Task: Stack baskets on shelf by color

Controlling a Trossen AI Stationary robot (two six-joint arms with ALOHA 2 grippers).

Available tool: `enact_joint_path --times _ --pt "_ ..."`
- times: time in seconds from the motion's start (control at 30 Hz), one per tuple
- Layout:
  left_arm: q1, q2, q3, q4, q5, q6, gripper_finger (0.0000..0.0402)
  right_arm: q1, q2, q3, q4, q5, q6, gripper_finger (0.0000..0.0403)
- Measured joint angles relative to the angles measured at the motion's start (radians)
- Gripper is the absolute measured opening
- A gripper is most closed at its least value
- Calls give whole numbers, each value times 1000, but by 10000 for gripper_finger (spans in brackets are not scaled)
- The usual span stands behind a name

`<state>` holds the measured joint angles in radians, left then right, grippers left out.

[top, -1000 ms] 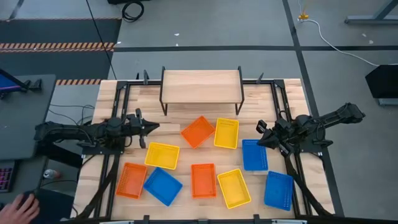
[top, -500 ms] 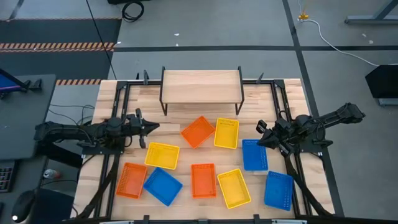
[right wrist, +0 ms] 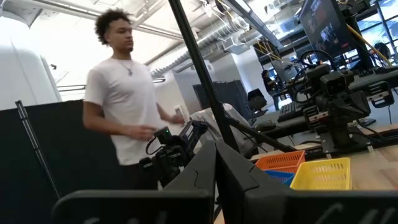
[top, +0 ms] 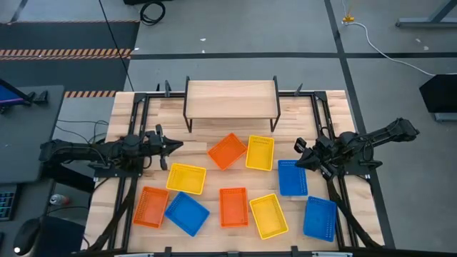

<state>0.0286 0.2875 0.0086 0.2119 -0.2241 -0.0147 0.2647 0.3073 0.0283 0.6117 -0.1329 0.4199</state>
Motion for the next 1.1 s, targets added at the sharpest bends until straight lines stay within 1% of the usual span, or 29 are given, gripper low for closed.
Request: enact_joint_path --times 0.27,0.53,0.73,0.8,0.97,1.03,1.1 --pt "0 0 0 0 0 0 28 0 0 0 0 0 0 12" --pt "0 0 0 0 0 0 36 0 0 0 0 0 0 12" --pt "0 0 0 0 0 0 30 0 0 0 0 0 0 12" --pt "3 0 0 19 -1 30 28 0 0 0 0 0 0 12" --pt "5 0 0 128 0 237 33 0 0 0 0 0 0 12" --pt "5 0 0 156 -1 219 36 0 0 0 0 0 0 12" --pt "5 0 0 161 0 156 38 0 0 0 0 0 0 12"
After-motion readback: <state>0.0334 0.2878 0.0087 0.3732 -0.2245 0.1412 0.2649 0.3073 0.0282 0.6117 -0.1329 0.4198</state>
